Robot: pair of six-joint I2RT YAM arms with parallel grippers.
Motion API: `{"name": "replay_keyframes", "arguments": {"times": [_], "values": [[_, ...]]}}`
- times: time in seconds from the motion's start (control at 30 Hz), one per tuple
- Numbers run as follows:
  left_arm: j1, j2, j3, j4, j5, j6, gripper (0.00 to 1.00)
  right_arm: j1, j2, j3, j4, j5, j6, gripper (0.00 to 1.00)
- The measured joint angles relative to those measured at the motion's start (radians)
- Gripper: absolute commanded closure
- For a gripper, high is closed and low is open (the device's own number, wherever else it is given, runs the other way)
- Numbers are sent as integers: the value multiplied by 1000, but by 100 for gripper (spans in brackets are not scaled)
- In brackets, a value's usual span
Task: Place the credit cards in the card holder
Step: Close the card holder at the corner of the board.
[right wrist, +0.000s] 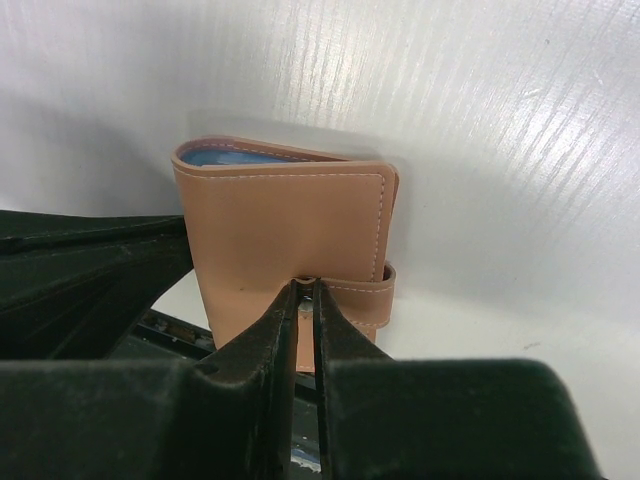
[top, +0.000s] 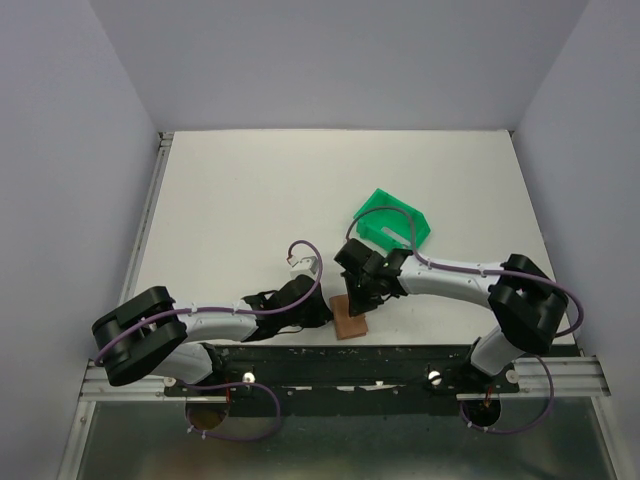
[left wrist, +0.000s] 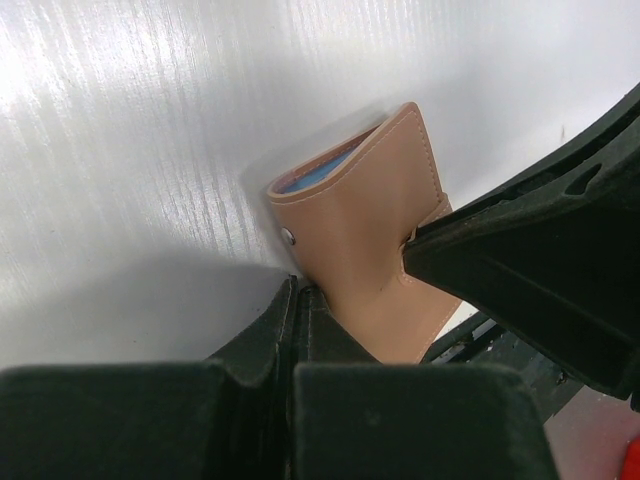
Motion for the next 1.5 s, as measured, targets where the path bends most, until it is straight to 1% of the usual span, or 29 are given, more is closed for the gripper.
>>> {"name": "replay_keyframes", "arguments": {"times": [0.37,0.53,0.73,0.9,0.97,1.07,1.5], "values": [[0,0,-6,14,4,-2,100,0,-25,-53,62,0,3,80],[0,2,-6,16,5,-3,100,0,-36,-60,73,1,1,83],[-2,2,-7,20,4,-4,100,12,-134,-147,158,46,3,80],[-13,3,-13,34,10,-8,100,10,-269,-218,165,130,-8,75],[-13,3,-14,35,12,-10,100,9,-330,-231,177,155,-16,72],[-13,4,-14,37,12,-11,100,8,-385,-235,208,177,-24,70],[-13,6,-14,39,14,-11,100,8,-381,-306,231,189,6,72]]}}
